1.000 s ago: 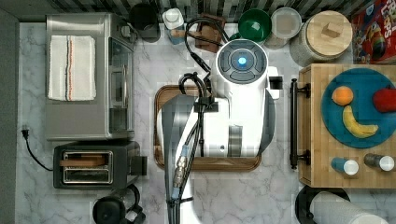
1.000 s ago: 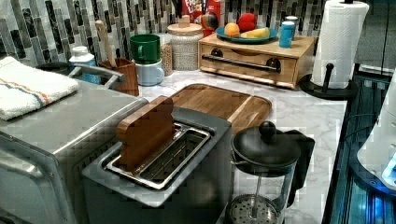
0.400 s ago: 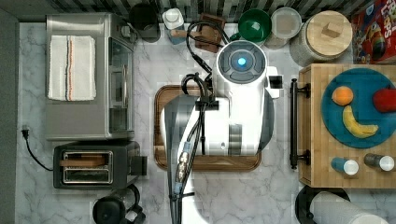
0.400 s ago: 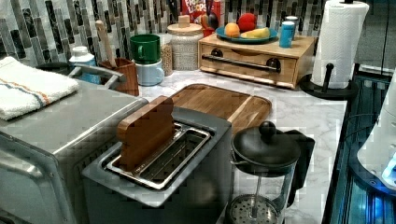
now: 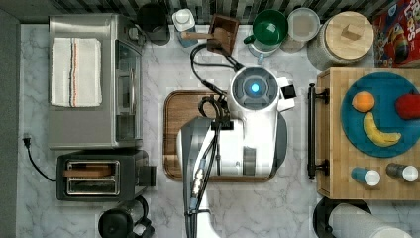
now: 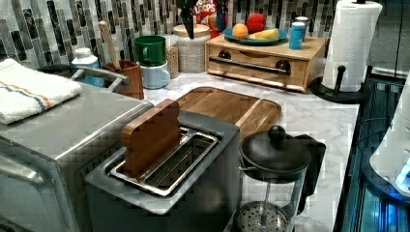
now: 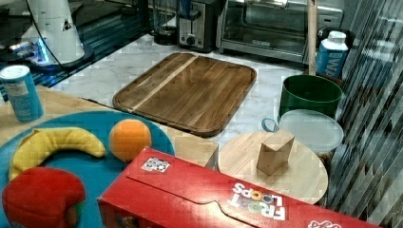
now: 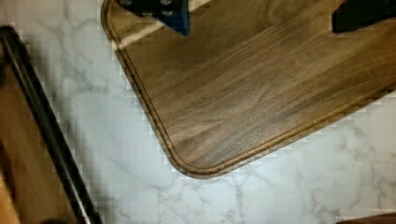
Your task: Open the drawer.
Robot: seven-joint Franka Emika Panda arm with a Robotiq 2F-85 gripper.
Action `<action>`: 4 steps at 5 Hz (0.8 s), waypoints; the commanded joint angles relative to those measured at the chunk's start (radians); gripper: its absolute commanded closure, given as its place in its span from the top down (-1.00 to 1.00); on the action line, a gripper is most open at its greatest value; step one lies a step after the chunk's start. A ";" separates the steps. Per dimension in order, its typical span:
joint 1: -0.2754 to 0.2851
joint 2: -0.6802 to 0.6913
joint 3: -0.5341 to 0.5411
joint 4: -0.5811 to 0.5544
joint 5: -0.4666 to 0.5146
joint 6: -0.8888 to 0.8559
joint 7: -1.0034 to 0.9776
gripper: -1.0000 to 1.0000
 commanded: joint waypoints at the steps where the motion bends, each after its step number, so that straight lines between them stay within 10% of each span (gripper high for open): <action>1: -0.061 -0.044 -0.042 -0.081 -0.083 0.020 -0.420 1.00; 4: -0.084 -0.058 -0.091 -0.161 -0.163 0.186 -0.579 1.00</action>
